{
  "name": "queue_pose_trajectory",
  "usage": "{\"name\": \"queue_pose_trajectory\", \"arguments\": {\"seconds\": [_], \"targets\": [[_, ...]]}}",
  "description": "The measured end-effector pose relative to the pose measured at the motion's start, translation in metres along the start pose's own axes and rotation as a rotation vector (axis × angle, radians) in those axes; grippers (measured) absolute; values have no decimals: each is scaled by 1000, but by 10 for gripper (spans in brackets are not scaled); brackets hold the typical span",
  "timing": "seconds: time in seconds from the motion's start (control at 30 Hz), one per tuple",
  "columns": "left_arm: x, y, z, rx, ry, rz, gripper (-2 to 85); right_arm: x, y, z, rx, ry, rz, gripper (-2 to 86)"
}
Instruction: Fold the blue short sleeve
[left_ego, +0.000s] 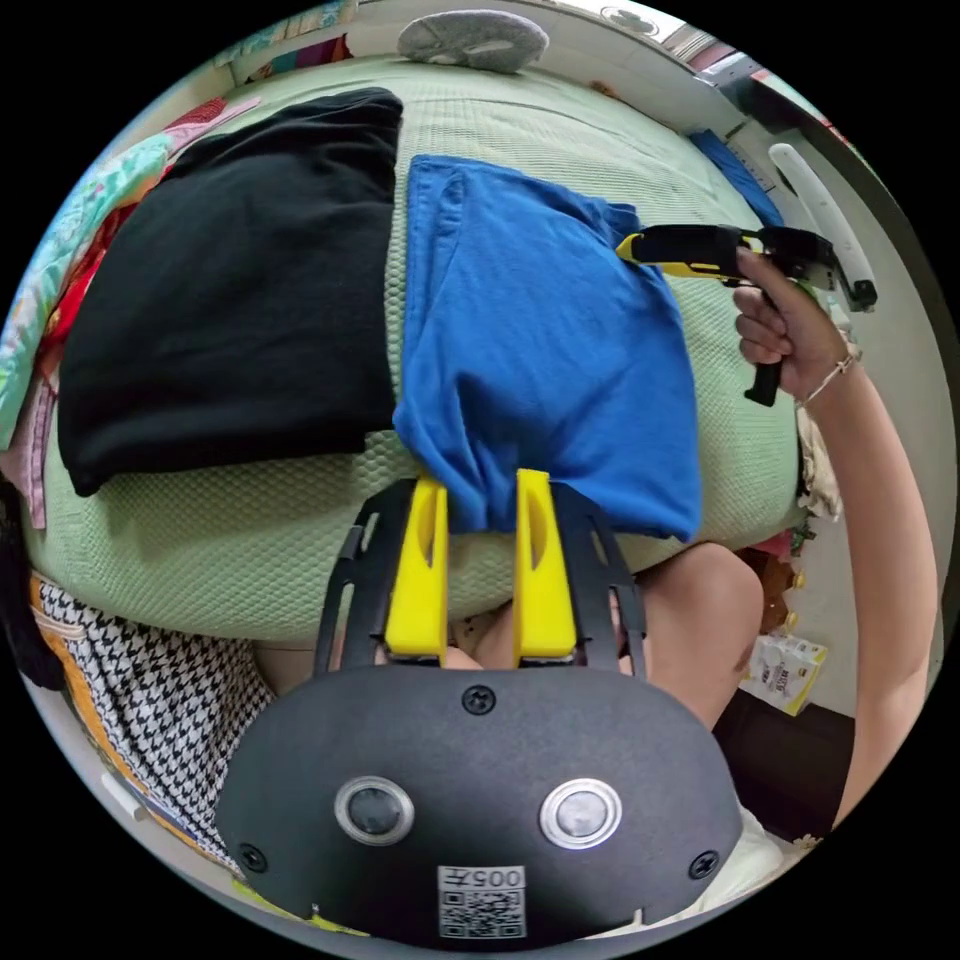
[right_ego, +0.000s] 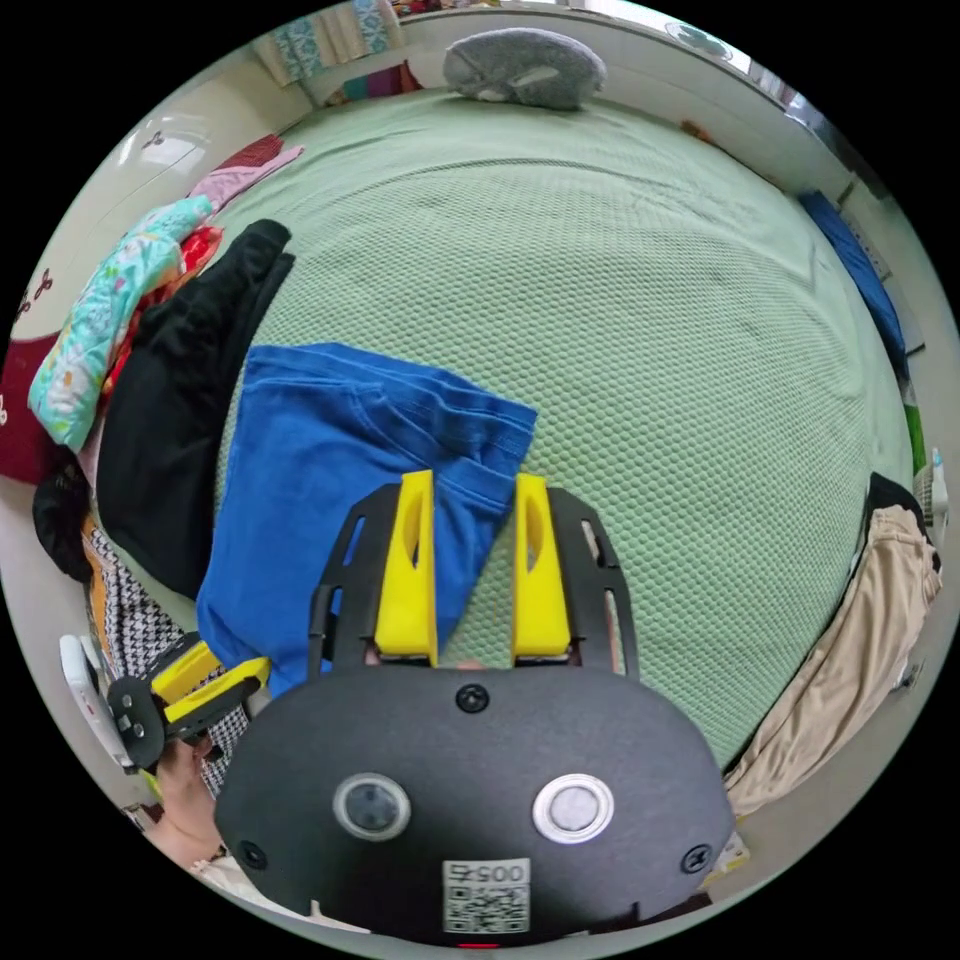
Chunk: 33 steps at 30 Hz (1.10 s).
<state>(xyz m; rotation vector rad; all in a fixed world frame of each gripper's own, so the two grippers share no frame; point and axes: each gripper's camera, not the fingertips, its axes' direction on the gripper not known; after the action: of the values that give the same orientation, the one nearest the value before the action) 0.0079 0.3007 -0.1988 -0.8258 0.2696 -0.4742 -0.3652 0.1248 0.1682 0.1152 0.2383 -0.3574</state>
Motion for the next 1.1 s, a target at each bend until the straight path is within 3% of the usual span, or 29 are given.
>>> {"name": "queue_pose_trajectory", "arguments": {"seconds": [0.17, 0.37, 0.7, 0.87, 0.97, 1.1], "targets": [[-3, 17, -19, -2, -4, 34, 72, -24, 35, -14, 18, 63, -20, 8], [-5, 56, -60, 51, 87, 81, 70, -32, 95, -70, 88, 15, -9, 0], [-6, 115, -163, 241, 120, 185, 70, -103, 163, -189, 267, 103, -116, -3], [-39, 133, -241, 375, 21, 166, 70, -180, 160, -249, 397, 119, -236, -2], [-66, 122, -264, 366, -71, 118, 69, -217, 136, -258, 438, 110, -242, 12], [-111, 83, -247, 315, -147, 25, 72, -239, 94, -214, 327, -1, -199, 59]]}}
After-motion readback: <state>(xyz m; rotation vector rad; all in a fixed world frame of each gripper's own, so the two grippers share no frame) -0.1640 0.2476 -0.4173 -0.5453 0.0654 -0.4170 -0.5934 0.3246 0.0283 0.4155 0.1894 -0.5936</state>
